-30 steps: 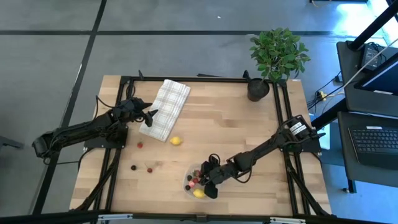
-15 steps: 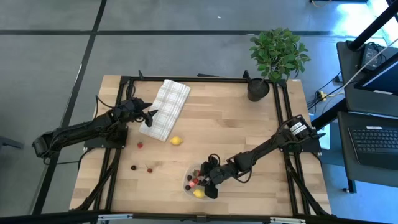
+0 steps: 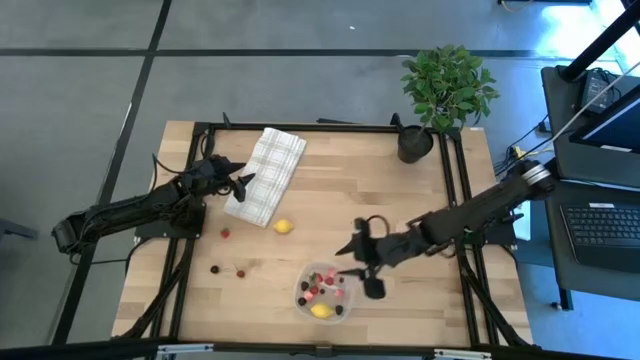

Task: Pick and placing Produce into tupperware
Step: Put the lemon into the transparent bin

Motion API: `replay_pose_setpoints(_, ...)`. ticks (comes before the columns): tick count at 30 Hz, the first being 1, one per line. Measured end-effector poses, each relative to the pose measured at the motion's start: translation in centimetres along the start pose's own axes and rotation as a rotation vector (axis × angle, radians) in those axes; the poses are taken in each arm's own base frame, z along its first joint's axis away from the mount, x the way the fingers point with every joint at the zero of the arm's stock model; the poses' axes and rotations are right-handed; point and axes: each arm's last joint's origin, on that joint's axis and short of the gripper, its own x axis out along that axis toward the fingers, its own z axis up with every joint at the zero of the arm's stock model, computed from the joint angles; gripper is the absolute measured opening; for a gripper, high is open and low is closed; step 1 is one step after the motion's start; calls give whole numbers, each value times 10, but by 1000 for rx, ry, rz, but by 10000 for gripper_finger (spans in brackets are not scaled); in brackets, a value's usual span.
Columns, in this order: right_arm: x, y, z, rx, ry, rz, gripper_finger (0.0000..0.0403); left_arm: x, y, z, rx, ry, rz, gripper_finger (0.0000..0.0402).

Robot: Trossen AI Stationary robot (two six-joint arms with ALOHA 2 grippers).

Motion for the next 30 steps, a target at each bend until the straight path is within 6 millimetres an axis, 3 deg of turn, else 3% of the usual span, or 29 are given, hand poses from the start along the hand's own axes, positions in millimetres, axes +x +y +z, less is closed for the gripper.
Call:
replay_pose_setpoints(5,-37,-14,-7,-38,-24,-102,219,0,0,0,-25,0,0,250)
replay_pose_setpoints(13,-79,-52,-68,-44,-157,-122,219,0,0,0,-27,-1,0,250)
replay_pose_setpoints(22,-105,-101,-124,-108,-349,-277,219,0,0,1,-27,-8,-2,250)
replay_pose_setpoints(30,-123,-128,-158,-124,-410,-390,219,-1,-2,10,-36,-108,-18,250)
